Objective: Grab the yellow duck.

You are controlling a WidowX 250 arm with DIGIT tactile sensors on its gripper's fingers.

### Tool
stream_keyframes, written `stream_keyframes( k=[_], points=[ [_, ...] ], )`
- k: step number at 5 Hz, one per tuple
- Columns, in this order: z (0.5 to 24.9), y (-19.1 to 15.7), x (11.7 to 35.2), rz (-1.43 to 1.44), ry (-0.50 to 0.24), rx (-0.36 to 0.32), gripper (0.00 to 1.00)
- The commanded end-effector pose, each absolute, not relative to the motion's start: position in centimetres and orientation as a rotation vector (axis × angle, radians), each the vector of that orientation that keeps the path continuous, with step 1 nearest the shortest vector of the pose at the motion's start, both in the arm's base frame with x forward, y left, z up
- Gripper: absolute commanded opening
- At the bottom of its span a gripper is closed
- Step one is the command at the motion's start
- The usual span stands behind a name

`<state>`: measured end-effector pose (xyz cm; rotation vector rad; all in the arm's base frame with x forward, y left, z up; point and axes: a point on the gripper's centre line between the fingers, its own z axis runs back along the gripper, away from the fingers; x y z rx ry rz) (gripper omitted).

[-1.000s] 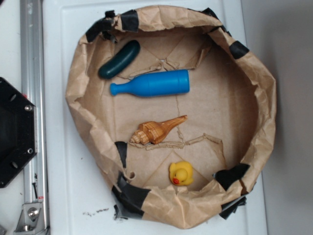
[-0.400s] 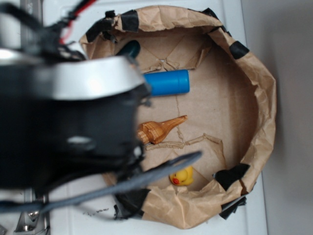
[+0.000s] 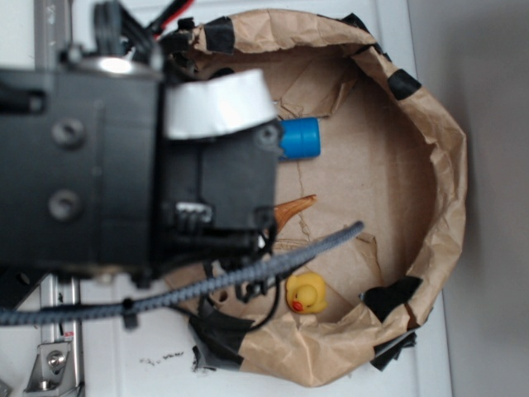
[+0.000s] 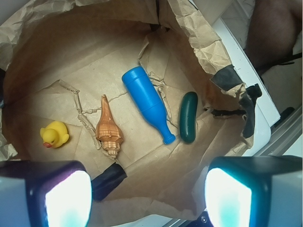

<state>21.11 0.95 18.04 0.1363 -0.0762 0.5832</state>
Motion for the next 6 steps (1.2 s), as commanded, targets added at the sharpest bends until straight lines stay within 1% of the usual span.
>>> stream_keyframes(
  k=[1,2,3,4,5,6],
  points=[
    [18.6,1.7,21.1,0.61,-0.095,0.125,1.0],
    [16.0,1.2,22.9,0.655,-0.109,-0.01,1.0],
    [14.4,-0.5,24.4,0.65,-0.125,-0.08,1.0],
    [12.9,-1.7,26.4,0.675,-0.164,-0.061,1.0],
    [10.8,-3.1,27.8,0.697,-0.156,-0.032,1.0],
    [9.5,-3.3,27.8,0.683,-0.121,-0.024,1.0]
  ],
)
